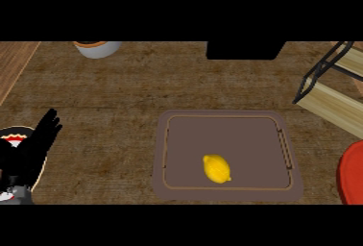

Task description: Pick the bell pepper from the tray and place it in the tiered shelf

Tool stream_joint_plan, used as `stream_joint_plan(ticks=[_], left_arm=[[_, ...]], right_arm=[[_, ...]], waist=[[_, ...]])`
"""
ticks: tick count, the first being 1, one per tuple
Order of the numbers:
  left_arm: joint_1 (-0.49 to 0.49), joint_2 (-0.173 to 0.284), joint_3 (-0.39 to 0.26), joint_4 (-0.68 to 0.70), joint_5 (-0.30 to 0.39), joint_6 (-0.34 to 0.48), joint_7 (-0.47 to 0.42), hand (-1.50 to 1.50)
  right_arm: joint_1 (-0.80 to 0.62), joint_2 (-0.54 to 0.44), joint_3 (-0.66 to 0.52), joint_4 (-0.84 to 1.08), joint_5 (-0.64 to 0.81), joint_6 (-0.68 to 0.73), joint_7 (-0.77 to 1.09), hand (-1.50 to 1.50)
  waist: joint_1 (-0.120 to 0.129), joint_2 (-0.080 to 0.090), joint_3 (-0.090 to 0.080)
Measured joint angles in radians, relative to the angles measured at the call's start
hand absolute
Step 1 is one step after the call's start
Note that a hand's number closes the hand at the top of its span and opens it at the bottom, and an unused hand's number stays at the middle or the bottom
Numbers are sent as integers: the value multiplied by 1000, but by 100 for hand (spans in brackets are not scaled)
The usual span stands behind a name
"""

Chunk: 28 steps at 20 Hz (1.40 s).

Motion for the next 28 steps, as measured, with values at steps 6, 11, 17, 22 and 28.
stream_joint_plan(ticks=[6, 11, 17, 22, 28], left_arm=[[-3, -7, 5, -7, -8, 4, 10, 0], [-9, -9, 8, 7, -9, -6, 4, 0], [-17, -3, 18, -15, 0, -14, 32, 0], [-3, -25, 5, -42, -12, 0, 48, 0], [1, -35, 4, -18, -30, 0, 14, 0]], right_arm=[[-12, -25, 48, 160, 86, -93, -103, 150], [-62, -17, 74, 333, 121, -190, -189, 150], [-93, -7, 79, 556, 162, -305, -291, 150], [-111, -21, 72, 710, 194, -378, -344, -150], [-153, -40, 92, 834, 211, -423, -441, -150]], waist=[[-1, -1, 0], [2, 0, 0], [4, 1, 0], [3, 1, 1], [2, 0, 1]])
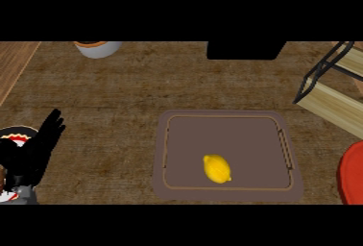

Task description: Pick the bell pepper from the tray and place it in the tiered shelf

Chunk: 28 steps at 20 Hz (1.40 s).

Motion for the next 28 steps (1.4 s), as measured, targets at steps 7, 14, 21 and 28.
stream_joint_plan(ticks=[7, 14, 21, 28], left_arm=[[-12, 11, 16, 12, 7, -13, 2, 0], [-3, 18, 26, 20, 10, -27, -5, 0], [34, 8, 27, -14, 7, -19, 5, 0], [48, 2, 40, -15, 5, -8, -6, 0]], right_arm=[[-36, 8, -70, 41, -93, -12, -40, -150], [-70, -15, -190, 61, -248, 56, -14, -150], [-9, -99, -357, -19, -410, 138, 18, -150], [151, -270, -590, -46, -516, 275, 76, -150]], waist=[[-5, -2, 0], [-11, -4, 0], [-25, -9, 0], [-48, -12, 0]])
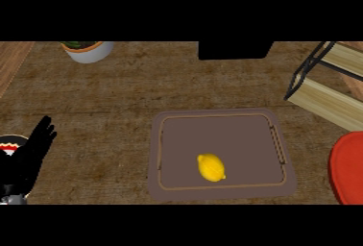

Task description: Pick the bell pepper from the tray and place it in the tiered shelf

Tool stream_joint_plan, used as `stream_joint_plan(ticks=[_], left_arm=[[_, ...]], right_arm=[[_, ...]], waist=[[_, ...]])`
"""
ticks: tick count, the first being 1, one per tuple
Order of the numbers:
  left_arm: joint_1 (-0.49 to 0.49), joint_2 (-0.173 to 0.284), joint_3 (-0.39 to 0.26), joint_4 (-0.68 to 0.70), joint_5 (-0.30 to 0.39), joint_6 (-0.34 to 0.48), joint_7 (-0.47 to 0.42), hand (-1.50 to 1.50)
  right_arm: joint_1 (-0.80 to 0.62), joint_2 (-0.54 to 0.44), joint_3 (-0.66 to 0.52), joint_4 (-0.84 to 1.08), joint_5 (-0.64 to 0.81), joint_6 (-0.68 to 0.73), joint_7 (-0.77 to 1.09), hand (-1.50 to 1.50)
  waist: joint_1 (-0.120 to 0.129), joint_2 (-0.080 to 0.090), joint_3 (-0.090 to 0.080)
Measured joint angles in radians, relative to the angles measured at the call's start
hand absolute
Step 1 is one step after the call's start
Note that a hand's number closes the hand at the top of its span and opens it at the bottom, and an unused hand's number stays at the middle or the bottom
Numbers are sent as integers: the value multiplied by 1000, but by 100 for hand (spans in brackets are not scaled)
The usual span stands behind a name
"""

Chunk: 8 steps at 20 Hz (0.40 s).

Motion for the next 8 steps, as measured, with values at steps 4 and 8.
stream_joint_plan(ticks=[4, 8], left_arm=[[16, 12, 23, 9, 14, -10, -9, 0], [39, 14, 38, -2, 20, -7, -10, 0]], right_arm=[[130, -109, -158, 45, -32, 142, 17, -150], [262, -193, -341, 114, -38, 291, -9, -150]], waist=[[-20, -3, 0], [-42, -8, 2]])
